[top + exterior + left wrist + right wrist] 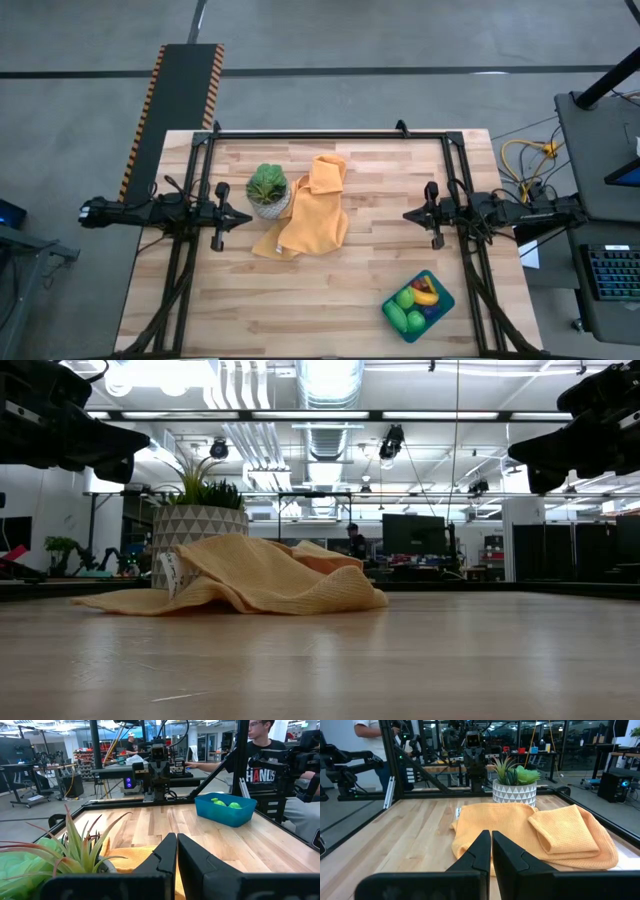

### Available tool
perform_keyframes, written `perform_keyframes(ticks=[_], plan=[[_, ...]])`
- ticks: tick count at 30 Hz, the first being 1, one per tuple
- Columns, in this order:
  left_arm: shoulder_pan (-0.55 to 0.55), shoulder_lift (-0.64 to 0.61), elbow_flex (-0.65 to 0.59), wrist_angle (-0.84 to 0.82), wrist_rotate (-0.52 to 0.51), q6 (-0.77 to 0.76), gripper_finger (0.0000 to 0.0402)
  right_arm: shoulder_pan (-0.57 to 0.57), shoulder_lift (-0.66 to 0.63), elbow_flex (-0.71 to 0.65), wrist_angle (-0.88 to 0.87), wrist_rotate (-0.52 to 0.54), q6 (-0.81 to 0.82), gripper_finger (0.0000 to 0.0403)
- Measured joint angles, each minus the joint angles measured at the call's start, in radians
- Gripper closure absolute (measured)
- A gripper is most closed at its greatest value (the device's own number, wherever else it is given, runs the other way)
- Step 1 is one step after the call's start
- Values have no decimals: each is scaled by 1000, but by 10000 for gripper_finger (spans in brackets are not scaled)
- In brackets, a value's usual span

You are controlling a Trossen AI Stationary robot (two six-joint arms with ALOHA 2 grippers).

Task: Pick and placing Produce into tupperware
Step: Return to Home Position

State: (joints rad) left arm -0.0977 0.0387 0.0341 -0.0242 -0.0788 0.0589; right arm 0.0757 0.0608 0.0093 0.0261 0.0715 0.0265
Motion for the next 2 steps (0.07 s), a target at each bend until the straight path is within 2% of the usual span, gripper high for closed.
perform_keyframes(ticks=[2], plan=[[0, 0, 0, 0, 0, 0, 402, 0, 0, 0, 0, 0, 0, 394]])
